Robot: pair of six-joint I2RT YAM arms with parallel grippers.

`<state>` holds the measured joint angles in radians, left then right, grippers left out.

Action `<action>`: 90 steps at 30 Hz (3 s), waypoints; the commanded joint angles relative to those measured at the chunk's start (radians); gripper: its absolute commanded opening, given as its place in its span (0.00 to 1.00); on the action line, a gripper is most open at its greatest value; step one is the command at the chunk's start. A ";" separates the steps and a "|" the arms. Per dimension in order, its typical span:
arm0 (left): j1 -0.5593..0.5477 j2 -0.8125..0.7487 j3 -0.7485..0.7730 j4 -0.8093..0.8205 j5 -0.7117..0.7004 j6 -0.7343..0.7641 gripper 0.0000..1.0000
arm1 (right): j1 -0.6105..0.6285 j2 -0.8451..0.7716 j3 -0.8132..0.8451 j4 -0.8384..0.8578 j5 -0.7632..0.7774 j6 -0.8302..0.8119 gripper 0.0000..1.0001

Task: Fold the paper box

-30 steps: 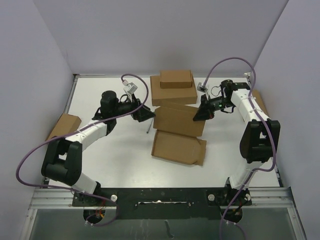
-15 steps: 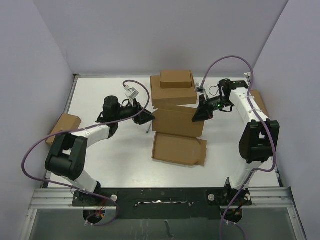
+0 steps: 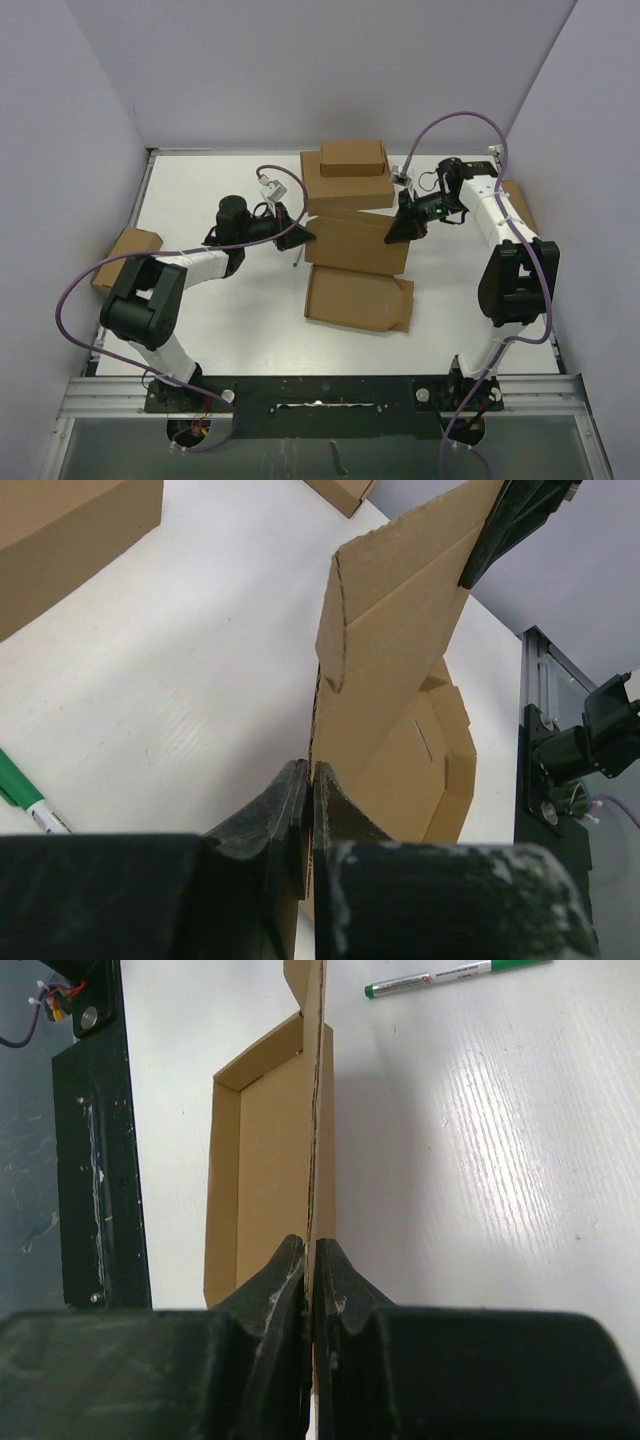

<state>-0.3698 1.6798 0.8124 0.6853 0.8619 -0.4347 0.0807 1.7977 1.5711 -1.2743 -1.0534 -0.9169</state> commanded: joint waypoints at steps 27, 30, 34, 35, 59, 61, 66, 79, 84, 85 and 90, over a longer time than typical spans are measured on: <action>-0.090 -0.109 -0.147 0.170 -0.310 -0.009 0.00 | -0.267 -0.280 -0.349 0.418 -0.128 0.334 0.64; -0.092 -0.075 -0.106 0.135 -0.312 -0.007 0.00 | -0.290 -0.297 -0.405 0.473 -0.091 0.358 0.64; -0.092 -0.028 -0.055 0.116 -0.310 -0.003 0.00 | -0.299 -0.306 -0.469 0.539 -0.004 0.373 0.64; -0.092 -0.017 -0.043 0.106 -0.306 0.000 0.00 | -0.302 -0.308 -0.476 0.549 0.012 0.376 0.63; -0.076 0.152 0.157 -0.044 -0.257 -0.006 0.18 | -0.312 -0.199 -0.436 0.491 0.120 0.387 0.63; -0.071 0.136 0.159 -0.068 -0.276 -0.004 0.21 | -0.312 -0.199 -0.436 0.490 0.118 0.388 0.63; -0.056 0.095 0.157 -0.136 -0.322 -0.001 0.29 | -0.311 -0.191 -0.437 0.489 0.124 0.396 0.63; 0.011 -0.051 0.062 -0.231 -0.396 -0.128 0.41 | -0.319 -0.140 -0.434 0.441 0.177 0.381 0.63; 0.027 -0.051 0.078 -0.352 -0.382 -0.271 0.43 | -0.319 -0.156 -0.436 0.444 0.118 0.388 0.63; 0.026 -0.042 0.088 -0.372 -0.389 -0.297 0.44 | -0.319 -0.158 -0.436 0.446 0.106 0.391 0.63; -0.022 0.056 0.193 -0.497 -0.442 -0.366 0.49 | -0.320 -0.160 -0.434 0.449 0.080 0.404 0.63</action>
<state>-0.3557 1.6833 0.8978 0.2703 0.4591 -0.7208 -0.2306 1.6653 1.1038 -0.8246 -0.9138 -0.5251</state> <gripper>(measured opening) 0.477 0.629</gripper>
